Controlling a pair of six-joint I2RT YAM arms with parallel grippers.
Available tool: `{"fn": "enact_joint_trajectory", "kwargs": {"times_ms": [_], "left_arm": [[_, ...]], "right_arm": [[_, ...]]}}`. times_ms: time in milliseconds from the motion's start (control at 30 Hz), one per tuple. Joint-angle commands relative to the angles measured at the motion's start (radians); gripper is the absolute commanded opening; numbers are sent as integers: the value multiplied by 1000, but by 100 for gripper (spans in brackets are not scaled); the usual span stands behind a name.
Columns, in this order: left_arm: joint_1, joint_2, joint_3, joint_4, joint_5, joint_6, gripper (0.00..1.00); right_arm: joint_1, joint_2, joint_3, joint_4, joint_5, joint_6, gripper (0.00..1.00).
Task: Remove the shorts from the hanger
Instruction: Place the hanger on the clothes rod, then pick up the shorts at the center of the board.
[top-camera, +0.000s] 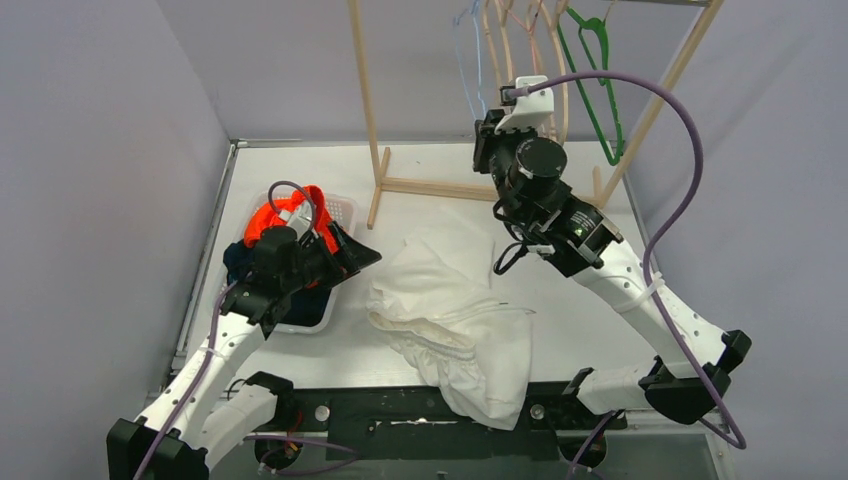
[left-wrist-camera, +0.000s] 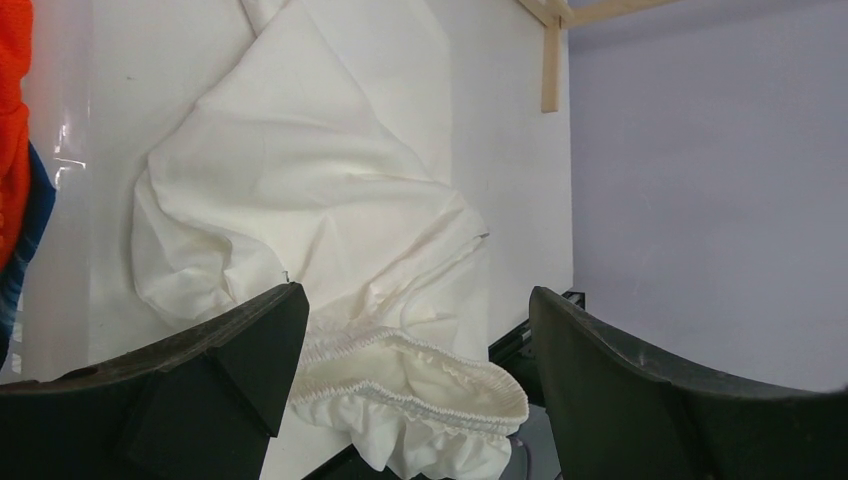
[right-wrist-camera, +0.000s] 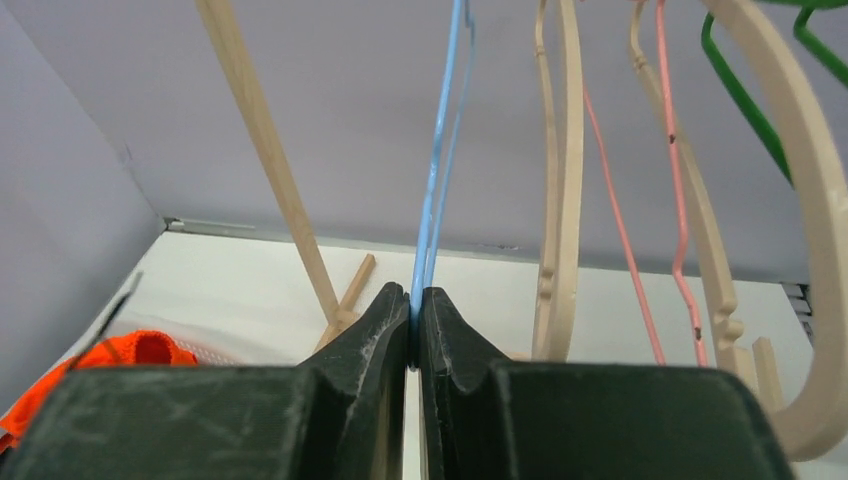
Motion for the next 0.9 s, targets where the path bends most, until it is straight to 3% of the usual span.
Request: {"fn": "enact_joint_trajectory", "kwargs": {"times_ms": [0,167,267,400,467,567,867], "left_arm": [[-14,-13,23,77,10,-6,81],[-16,-19,18,79,7,-8,82],[-18,-18,22,68,6,-1,82],[-21,4,39,36,-4,16,83],[-29,18,46,33,-4,26,84],[-52,43,64,26,-10,50,84],[-204,144,125,-18,-112,104,84]], "right_arm": [[-29,36,48,-108,-23,103,1],[-51,53,56,-165,-48,137,5],[-51,17,-2,-147,-83,153,22],[-51,-67,-78,-120,-206,217,58],[-51,-115,-128,-98,-273,233,67],[-51,-193,-221,-91,-315,258,74],[-49,-433,-587,-73,-333,415,77]]}}
